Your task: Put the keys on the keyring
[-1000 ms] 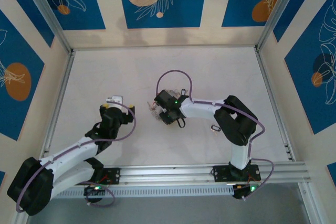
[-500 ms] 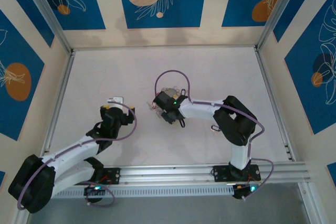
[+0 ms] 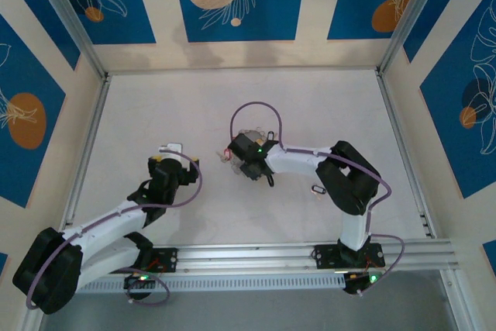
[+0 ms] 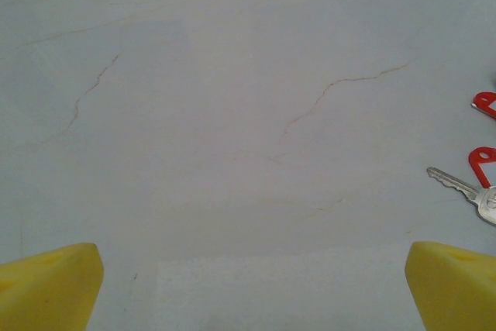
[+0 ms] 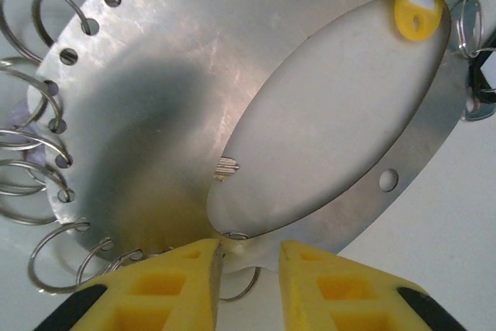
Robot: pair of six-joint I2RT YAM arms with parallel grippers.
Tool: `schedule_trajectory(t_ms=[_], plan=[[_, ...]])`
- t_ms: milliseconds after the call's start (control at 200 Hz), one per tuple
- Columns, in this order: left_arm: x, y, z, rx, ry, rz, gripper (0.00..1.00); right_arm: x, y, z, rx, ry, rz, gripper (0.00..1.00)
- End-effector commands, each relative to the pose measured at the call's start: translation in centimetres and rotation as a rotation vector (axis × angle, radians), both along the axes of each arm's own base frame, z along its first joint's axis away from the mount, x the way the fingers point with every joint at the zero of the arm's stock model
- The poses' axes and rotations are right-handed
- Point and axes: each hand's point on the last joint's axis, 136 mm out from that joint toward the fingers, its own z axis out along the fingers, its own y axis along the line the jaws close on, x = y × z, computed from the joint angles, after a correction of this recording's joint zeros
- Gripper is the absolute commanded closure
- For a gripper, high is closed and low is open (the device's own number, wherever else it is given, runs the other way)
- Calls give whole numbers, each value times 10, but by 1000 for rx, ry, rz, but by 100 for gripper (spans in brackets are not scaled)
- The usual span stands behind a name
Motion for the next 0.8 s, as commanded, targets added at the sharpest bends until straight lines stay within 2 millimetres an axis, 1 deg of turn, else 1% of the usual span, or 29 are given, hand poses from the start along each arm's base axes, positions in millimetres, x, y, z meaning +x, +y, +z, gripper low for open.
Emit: schedule_trajectory(t_ms=[0,75,170,220,275,395,480,510,560,600,645,695,795], plan=[[5,-2,9,-35,-16,9,0,-6,4,26,235,68,-79,72],[5,-5,9,-35,-15,-7,0,-6,-1,33,361,116,-123,72],[5,-6,10,-37,-13,-15,0,-4,-9,36,546,230,-203,72],[5,-7,9,-39,-13,-19,0,-3,-10,39,617,272,-209,72],[5,-7,10,-41,-15,-24,0,-2,-11,40,641,284,-205,71],[4,-5,12,-51,-29,-18,0,4,-8,42,637,293,-202,68],[1,-5,13,-62,-40,-29,0,13,-5,41,626,290,-222,68],[1,-3,13,-62,-44,-17,0,18,-7,38,595,275,-243,65],[0,2,14,-62,-47,8,0,28,-16,32,506,220,-293,54],[-1,2,14,-64,-49,11,0,35,-24,28,428,179,-334,48],[-1,0,14,-69,-52,-5,0,39,-30,23,373,170,-376,46],[-2,-4,14,-72,-53,-32,0,42,-32,16,347,177,-404,43],[-1,-4,14,-67,-48,-26,0,48,-36,3,298,183,-446,41]])
